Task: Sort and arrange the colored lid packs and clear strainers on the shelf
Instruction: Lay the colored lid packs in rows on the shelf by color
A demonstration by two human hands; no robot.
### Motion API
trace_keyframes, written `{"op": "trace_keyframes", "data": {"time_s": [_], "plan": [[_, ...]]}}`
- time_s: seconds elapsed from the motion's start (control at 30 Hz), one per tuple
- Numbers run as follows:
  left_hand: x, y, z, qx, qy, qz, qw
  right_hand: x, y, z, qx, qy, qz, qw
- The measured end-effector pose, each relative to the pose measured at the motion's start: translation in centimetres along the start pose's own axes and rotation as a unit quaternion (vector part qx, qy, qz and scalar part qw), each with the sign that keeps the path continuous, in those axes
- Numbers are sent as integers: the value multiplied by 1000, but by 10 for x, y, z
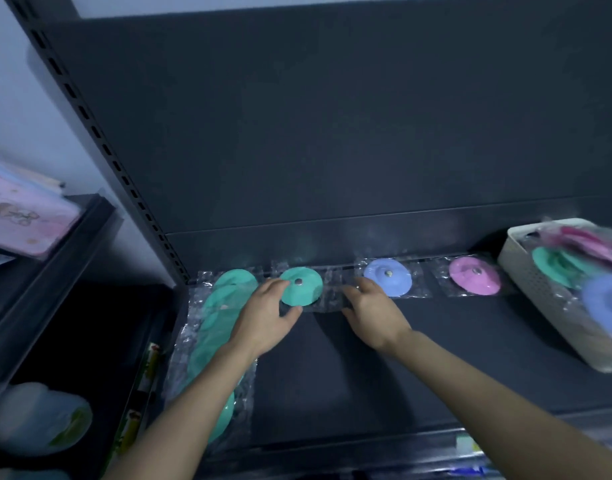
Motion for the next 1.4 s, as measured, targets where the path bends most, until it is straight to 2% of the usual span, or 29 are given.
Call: {"op": "trace_keyframes", "data": {"time_s": [0.3,0.5,0.8,1.17,1.27,1.4], "plan": [[-22,37,75,-5,45,-20,999,29,-43,73,13,59,33,998],[-32,81,131,-1,56,-49,997,51,-66,136,15,41,65,997],[-54,163,233,18,93,-69,993,100,-127,249,9,62,162,985],[-70,246,314,69,70,-64,993,139,-171,375,16,98,234,967],[-75,260,316,88,47,-55,993,135,-167,408,19,120,201,972],[-80,273,317,21,52,-78,995,126,-148,445,-87,197,74,974]]}}
Point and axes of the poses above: each hand's wrist, its own x-axis away from the middle knuckle, its own y-axis out of the palm, z = x × y, the point moved 6 cm from there along -x, towards the middle knuckle, and after that the axes turned 10 degrees about x, right-handed, at the moved point
